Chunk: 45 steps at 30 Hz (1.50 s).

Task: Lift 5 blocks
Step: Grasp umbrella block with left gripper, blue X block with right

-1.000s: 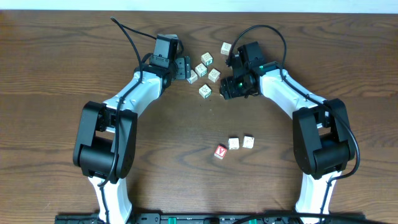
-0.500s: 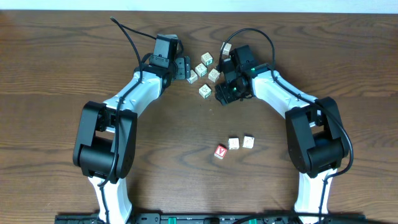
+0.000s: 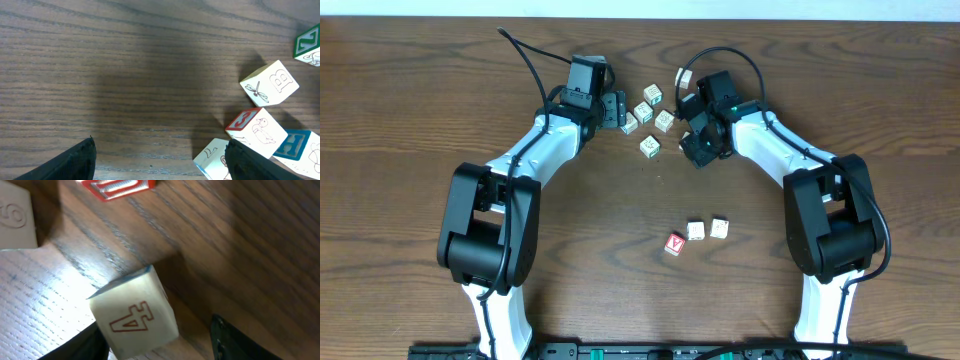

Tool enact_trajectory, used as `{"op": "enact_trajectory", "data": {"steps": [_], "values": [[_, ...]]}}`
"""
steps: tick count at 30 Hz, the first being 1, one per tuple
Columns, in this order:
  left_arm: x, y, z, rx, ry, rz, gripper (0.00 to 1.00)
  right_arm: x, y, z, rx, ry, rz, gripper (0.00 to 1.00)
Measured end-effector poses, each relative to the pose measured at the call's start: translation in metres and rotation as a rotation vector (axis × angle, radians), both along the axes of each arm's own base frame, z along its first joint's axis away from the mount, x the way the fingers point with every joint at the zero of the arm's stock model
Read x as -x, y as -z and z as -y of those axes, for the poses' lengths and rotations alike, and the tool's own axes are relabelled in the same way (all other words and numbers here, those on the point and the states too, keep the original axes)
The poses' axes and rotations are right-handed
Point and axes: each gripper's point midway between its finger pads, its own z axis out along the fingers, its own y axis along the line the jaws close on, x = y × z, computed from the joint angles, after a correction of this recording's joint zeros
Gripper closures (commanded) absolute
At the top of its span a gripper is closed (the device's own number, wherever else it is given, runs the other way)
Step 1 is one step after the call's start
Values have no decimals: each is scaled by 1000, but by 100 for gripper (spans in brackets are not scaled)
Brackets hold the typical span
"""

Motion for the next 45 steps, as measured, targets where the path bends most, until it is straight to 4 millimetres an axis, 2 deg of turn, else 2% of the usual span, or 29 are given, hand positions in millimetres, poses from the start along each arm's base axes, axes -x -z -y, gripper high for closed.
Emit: {"op": "enact_trajectory", "data": {"steps": [4,10,13,18,24,30,34,38,40,45], "values": [[0,0,0,0,0,0,18,-2,-1,-2,16,-70,23,37],[0,0,0,0,0,0,18,-6,-3,-10,22,-167,66,41],[0,0,0,0,0,-1,18,-5,-4,-19,11,-210,76,47],[0,0,0,0,-1,-1,17,-3,-5,-25,-14,-237,78,73],[1,1,0,-1,0,-4,17,-5,-6,-24,-22,-200,75,92],[3,2,3,-5,33,-14,17,-6,-6,-15,-40,-83,41,98],[6,3,9,-21,106,-15,18,-2,-11,5,-56,35,-10,99],[11,6,15,-40,185,-24,17,13,-34,27,-73,143,-74,99],[15,7,18,-46,228,-31,17,21,-54,35,-89,180,-87,99],[19,7,29,-47,326,-23,17,47,-101,42,-118,235,-103,99]]}}
